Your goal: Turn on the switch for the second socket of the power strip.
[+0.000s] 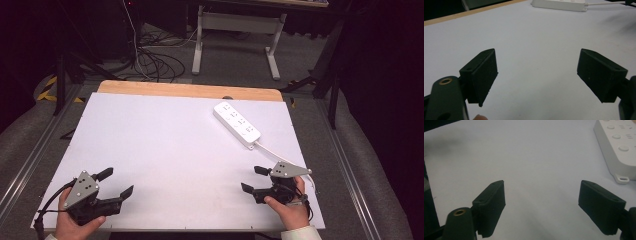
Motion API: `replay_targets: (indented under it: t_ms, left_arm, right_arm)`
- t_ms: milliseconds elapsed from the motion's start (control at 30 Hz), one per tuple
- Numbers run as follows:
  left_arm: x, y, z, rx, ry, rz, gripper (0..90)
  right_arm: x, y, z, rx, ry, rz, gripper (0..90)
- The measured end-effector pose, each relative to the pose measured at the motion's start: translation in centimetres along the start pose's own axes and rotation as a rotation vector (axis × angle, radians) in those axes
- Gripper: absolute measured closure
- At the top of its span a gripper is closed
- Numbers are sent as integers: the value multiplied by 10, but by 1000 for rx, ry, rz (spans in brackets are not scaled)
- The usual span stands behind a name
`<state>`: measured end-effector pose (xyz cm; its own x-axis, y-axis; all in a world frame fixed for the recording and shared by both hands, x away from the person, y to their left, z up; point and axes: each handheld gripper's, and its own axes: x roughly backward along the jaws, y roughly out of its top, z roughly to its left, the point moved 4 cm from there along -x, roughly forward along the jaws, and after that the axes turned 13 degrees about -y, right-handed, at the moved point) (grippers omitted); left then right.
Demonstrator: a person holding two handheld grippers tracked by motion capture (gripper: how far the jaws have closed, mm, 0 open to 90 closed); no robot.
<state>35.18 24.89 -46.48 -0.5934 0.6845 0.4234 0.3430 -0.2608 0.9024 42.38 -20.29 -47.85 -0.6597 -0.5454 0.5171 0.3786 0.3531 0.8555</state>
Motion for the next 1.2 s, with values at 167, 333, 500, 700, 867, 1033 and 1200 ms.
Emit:
replay_targets:
  t_ms: [167, 333, 500, 700, 867, 1033, 1200]
  left_arm:
    - [0, -1, -1, -6, 1, -1, 173]
    - [1, -3, -1, -19, 7, -2, 172]
    - [2, -5, -1, -20, 8, 1, 167]
    - [0, -8, -2, -19, 7, 10, 167]
    - [-2, -8, 0, -10, 4, 10, 167]
    - [-2, -8, 3, -8, 6, 11, 167]
    - [-2, -8, 4, -15, 14, 2, 167]
  right_arm:
    - [-5, -12, 1, 19, 6, 30, 216]
    - [-9, -22, 5, 18, -3, 58, 215]
    - [-10, -32, 9, 17, -13, 66, 216]
    - [-9, -33, 9, 48, -28, 60, 226]
    - [-6, -31, 5, 70, -54, 53, 235]
    - [-1, -28, 4, 83, -85, 33, 239]
    - [0, -26, 5, 92, -79, 15, 240]
